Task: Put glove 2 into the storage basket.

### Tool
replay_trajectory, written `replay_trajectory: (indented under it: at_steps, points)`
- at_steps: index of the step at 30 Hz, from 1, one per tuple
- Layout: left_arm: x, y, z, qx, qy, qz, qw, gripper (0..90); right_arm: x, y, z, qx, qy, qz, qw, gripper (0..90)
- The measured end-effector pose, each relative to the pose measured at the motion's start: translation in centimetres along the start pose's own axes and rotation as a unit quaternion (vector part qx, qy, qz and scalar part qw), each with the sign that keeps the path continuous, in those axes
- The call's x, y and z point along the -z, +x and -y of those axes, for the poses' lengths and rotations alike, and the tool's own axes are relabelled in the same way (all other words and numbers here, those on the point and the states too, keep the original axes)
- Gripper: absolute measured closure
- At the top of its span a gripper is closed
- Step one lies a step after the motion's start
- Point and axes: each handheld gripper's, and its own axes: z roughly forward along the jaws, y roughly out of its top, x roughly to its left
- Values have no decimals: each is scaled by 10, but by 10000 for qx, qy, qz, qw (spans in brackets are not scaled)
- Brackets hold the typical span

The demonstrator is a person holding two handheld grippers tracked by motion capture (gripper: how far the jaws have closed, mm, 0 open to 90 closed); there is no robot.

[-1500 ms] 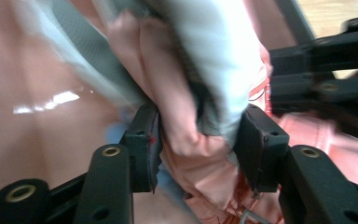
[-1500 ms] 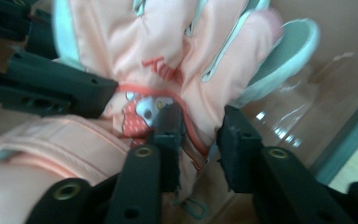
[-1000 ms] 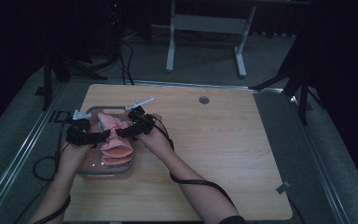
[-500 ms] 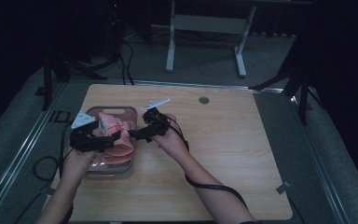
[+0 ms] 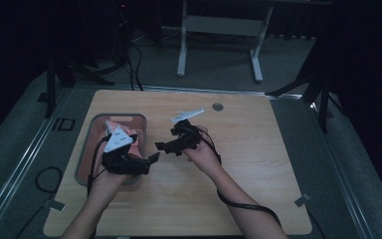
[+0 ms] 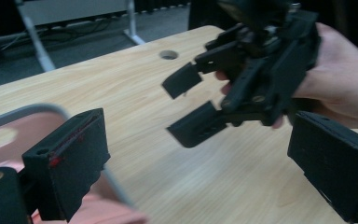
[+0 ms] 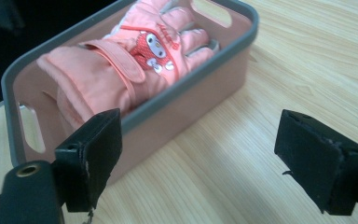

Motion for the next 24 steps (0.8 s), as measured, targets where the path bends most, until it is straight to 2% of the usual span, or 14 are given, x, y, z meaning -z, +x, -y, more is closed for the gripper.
replay_trajectory:
  at_steps: [6,11,15,24]
  points:
    - [-10,-25,-3,-178,-65,236,9995,52,15,-8,11,4,-17,42,10000,147]
    - [-23,-42,0,-194,-66,521,9984,52,27,-14,23,-5,-41,72,10000,147]
    - [-35,-55,3,-363,1,662,9971,52,35,-20,33,-12,-59,110,9999,147]
    - [-62,-78,18,-390,142,995,9942,52,49,-30,60,-8,-16,141,9999,148]
